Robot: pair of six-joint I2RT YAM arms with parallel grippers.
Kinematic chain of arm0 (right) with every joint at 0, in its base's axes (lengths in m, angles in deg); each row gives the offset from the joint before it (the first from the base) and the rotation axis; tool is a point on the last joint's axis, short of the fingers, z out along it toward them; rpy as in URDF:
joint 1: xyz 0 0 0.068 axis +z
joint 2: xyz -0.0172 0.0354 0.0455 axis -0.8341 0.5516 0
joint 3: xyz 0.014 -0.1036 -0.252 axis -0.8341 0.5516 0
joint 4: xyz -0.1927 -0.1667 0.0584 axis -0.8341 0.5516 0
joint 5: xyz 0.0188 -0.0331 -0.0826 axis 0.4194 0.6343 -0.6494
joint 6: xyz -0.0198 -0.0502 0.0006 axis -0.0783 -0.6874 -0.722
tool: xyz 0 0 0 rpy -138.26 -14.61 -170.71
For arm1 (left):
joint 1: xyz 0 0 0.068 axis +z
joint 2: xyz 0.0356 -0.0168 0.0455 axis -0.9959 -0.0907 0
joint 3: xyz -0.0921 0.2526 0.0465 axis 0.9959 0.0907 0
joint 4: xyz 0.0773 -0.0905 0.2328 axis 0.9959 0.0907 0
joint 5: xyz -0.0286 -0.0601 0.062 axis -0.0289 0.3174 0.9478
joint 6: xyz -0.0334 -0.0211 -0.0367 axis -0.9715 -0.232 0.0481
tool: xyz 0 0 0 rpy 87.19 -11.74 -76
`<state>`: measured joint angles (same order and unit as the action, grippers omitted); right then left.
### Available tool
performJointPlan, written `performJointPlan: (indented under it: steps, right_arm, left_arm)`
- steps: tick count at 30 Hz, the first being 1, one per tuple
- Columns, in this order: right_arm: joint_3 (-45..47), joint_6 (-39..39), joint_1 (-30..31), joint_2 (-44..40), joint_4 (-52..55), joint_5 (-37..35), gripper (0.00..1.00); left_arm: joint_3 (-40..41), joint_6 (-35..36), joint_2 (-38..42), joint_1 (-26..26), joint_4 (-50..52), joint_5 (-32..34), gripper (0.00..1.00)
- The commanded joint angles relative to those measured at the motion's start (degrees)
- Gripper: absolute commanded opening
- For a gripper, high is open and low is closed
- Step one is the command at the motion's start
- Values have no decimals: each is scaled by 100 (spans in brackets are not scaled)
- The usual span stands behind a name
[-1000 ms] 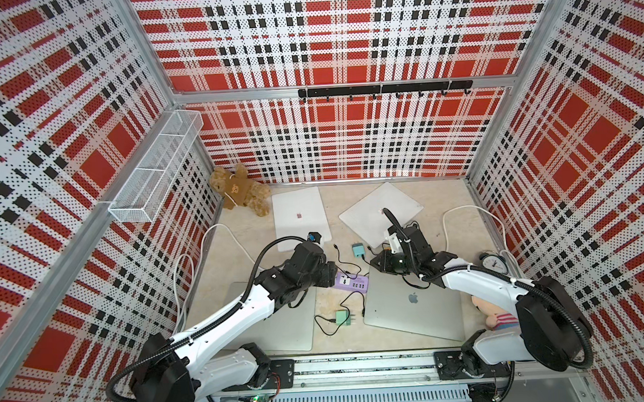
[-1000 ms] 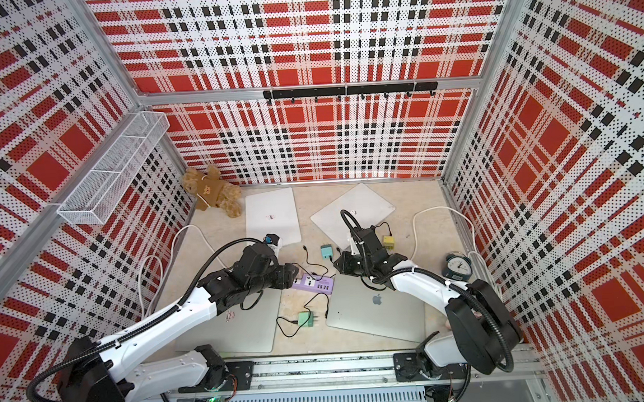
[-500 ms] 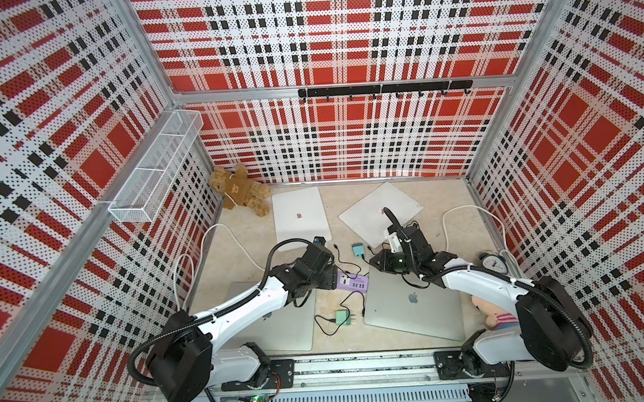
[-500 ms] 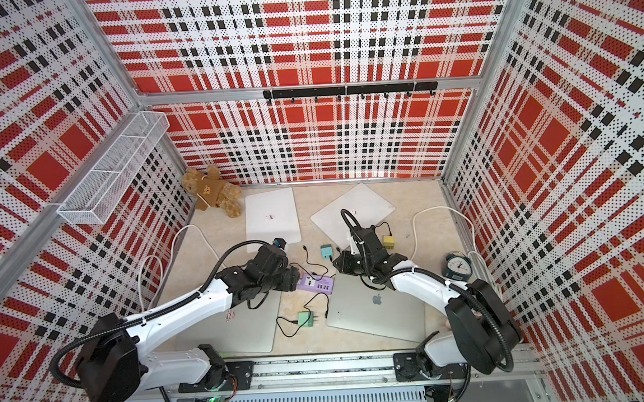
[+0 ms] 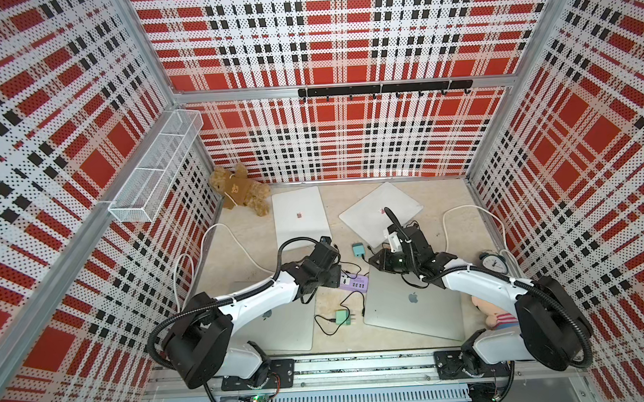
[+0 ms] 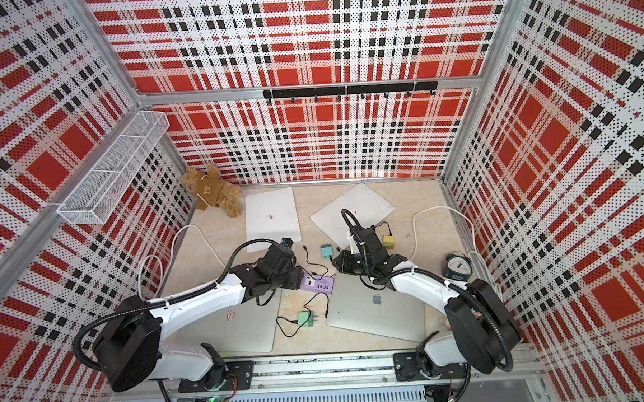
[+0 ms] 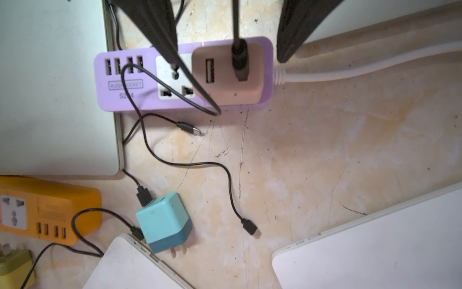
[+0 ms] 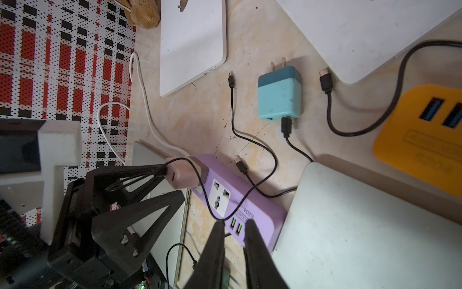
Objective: Unplug the laptop charger
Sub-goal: Remove the plug from the socket.
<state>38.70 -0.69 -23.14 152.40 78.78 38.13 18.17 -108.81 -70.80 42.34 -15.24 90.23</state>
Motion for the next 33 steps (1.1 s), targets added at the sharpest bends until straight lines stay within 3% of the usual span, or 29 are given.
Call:
performJointPlan:
  steps: [1, 9, 18, 33]
  right_arm:
    - [184, 184, 79, 74, -297, 78, 19]
    - [342, 366, 184, 15, -421, 145, 19]
    - [680, 772, 506, 159, -949, 353, 18]
    - [677, 922, 696, 842, -1509, 279, 10]
  left_arm:
    - [-169, 32, -159, -27, -272, 99, 63]
    - [-269, 71, -373, -65, -263, 222, 51]
    - [-232, 22, -392, -122, -204, 388, 28]
    - [-144, -254, -325, -263, -197, 717, 25]
